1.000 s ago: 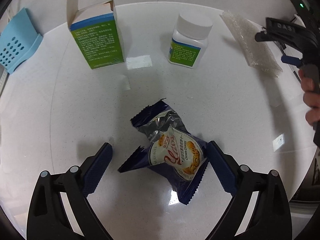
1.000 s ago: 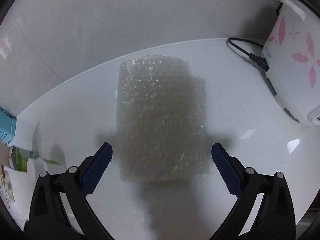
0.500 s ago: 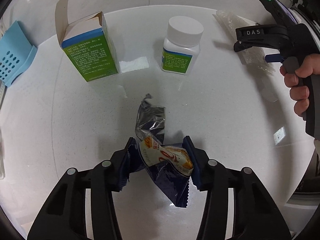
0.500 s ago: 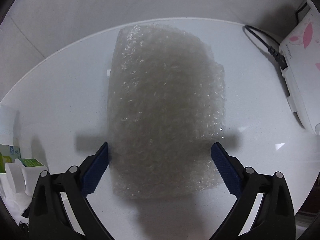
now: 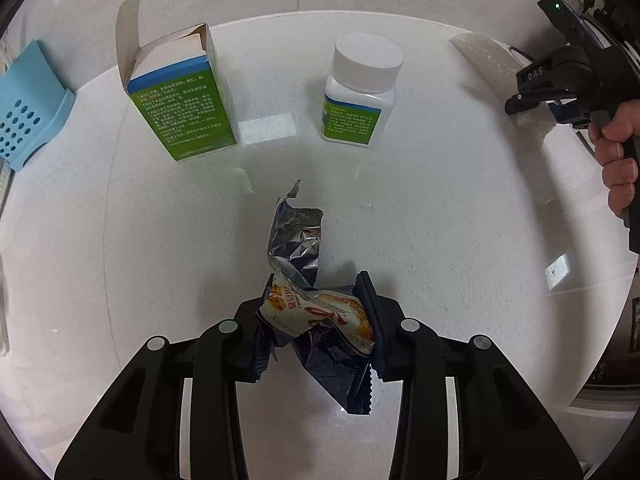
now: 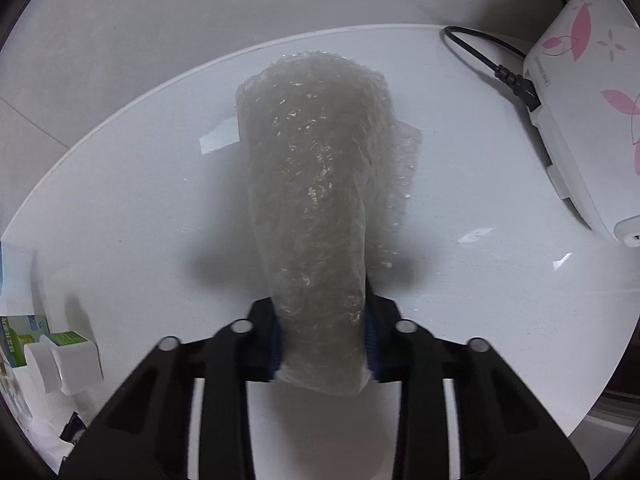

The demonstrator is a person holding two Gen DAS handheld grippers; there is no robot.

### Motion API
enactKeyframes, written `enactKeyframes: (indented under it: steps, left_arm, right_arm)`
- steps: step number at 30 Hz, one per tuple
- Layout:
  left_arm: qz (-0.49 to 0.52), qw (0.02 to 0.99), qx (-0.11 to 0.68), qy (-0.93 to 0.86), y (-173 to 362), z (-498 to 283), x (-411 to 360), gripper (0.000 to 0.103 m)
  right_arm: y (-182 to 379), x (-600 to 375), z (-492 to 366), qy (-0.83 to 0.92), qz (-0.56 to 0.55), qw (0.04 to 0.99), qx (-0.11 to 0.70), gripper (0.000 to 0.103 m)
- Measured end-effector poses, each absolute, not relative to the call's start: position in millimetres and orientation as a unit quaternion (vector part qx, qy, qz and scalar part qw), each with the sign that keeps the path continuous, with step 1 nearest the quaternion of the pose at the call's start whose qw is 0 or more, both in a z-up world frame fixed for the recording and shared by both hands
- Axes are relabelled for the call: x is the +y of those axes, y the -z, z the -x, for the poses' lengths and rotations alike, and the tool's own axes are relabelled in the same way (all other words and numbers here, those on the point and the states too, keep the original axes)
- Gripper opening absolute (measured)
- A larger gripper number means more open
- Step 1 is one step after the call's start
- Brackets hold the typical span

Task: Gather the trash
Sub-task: 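Grasp the blue snack packet with the left tool while the right tool grasps the bubble wrap, then carry the snack packet and bubble wrap down over the trash bin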

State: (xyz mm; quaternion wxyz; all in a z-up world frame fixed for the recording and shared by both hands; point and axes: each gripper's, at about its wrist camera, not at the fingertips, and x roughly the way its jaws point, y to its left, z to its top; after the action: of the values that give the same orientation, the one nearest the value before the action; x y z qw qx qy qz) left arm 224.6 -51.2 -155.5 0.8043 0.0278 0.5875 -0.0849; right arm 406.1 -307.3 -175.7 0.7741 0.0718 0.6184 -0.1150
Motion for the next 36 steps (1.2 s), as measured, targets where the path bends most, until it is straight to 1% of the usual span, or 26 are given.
enactKeyframes:
  steps: [1, 4, 17, 25, 26, 36]
  left_arm:
    - [-0.029, 0.805, 0.587, 0.084, 156, -219, -50, 0.037]
    - [-0.030, 0.806, 0.586, 0.082, 153, -220, -54, 0.036]
    - [-0.025, 0.815, 0.574, 0.077, 138, -216, -61, 0.035]
    - [-0.027, 0.824, 0.561, 0.080, 122, -203, -66, 0.035]
    - [-0.027, 0.825, 0.559, 0.081, 121, -202, -66, 0.035]
    - [-0.026, 0.837, 0.541, 0.083, 102, -185, -64, 0.035]
  right_arm:
    - [175, -309, -406, 0.115, -0.073, 0.776, 0.616, 0.022]
    - [170, -317, -394, 0.112, -0.076, 0.781, 0.609, 0.020]
    - [132, -337, -342, 0.094, -0.055, 0.809, 0.578, 0.019]
    - [90, -306, -296, 0.076, -0.036, 0.828, 0.554, 0.019]
    - [91, -305, -304, 0.074, -0.035, 0.830, 0.552, 0.019]
    - [62, -287, -244, 0.057, -0.028, 0.847, 0.528, 0.019]
